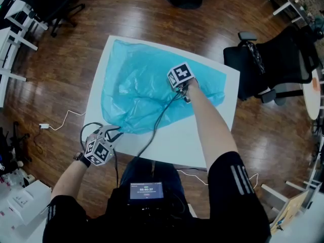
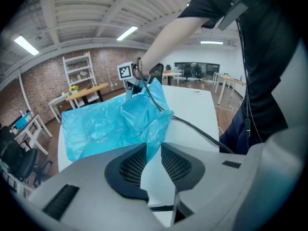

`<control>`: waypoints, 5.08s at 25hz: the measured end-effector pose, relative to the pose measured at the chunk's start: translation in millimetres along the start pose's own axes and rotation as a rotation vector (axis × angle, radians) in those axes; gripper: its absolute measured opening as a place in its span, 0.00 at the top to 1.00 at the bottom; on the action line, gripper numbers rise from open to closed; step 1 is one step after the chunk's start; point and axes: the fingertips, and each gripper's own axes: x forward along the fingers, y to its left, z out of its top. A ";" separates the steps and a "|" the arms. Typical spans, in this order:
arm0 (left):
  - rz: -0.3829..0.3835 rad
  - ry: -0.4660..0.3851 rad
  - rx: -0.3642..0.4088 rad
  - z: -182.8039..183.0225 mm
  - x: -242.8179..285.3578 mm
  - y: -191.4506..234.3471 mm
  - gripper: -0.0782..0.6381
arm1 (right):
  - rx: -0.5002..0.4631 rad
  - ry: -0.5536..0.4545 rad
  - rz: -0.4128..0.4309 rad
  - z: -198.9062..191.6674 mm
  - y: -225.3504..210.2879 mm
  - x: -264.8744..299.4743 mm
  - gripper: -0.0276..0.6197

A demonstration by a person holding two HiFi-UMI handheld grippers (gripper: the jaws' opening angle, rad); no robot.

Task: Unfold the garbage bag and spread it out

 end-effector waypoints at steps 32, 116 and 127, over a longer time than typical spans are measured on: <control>0.303 -0.172 0.030 131.9 -41.8 115.8 0.64 | 0.018 -0.023 -0.025 -3.3 -6.3 1.6 0.64; 0.298 0.235 -0.586 25.8 123.8 216.7 0.67 | 0.935 -0.743 0.063 -249.8 -35.3 -144.2 0.93; 0.294 0.245 -0.579 29.2 127.8 220.1 0.67 | 1.019 -0.671 0.039 -314.7 -10.7 -141.0 0.93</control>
